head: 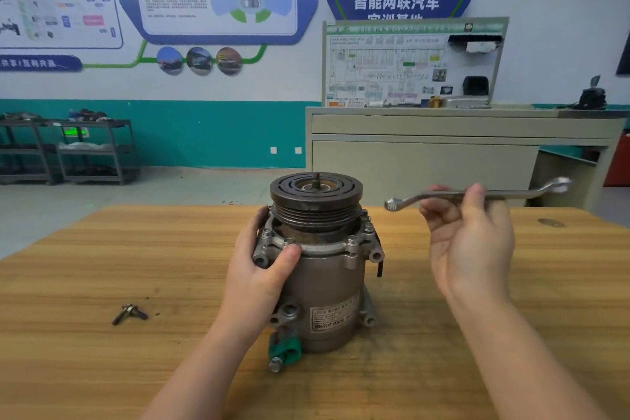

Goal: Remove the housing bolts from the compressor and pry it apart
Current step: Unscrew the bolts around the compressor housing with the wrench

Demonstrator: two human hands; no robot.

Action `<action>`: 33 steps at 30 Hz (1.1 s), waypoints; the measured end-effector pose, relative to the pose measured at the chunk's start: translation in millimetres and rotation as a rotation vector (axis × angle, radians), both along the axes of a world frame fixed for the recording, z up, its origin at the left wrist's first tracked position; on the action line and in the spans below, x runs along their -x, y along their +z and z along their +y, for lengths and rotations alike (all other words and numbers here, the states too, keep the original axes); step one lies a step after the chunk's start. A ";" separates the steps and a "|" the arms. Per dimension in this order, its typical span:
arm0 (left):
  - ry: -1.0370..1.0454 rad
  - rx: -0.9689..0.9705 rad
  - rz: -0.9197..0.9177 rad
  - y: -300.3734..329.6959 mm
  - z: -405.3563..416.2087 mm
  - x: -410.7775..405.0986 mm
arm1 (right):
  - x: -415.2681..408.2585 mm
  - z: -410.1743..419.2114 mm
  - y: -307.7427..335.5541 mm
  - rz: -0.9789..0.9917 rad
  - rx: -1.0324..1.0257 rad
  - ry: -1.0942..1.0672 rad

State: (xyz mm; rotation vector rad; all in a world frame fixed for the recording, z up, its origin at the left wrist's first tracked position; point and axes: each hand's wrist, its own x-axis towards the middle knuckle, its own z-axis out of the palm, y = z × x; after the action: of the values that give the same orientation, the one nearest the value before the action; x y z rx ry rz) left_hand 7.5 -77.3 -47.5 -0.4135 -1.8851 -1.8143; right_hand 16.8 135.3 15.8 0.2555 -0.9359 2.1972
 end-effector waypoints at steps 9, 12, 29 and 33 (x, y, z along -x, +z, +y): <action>0.003 0.017 -0.011 1.8 0.8 -1.6 | -20.3 -25.9 -17.8 0.335 -0.658 -0.455; 0.004 0.019 -0.010 2.2 0.9 -1.7 | -18.0 -23.8 -21.8 0.527 -0.838 -0.546; -0.014 0.006 -0.028 4.7 1.6 -5.0 | -15.8 -20.9 -21.4 0.557 -0.981 -0.549; -0.014 -0.004 -0.023 5.0 1.6 -4.8 | -18.1 -25.6 -23.0 0.551 -0.993 -0.533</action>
State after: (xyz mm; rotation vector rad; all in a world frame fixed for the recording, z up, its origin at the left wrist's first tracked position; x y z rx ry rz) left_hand 12.3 -75.7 -42.6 -0.4065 -1.8981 -1.8390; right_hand 34.8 109.7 -7.2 0.8923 -1.4704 0.9602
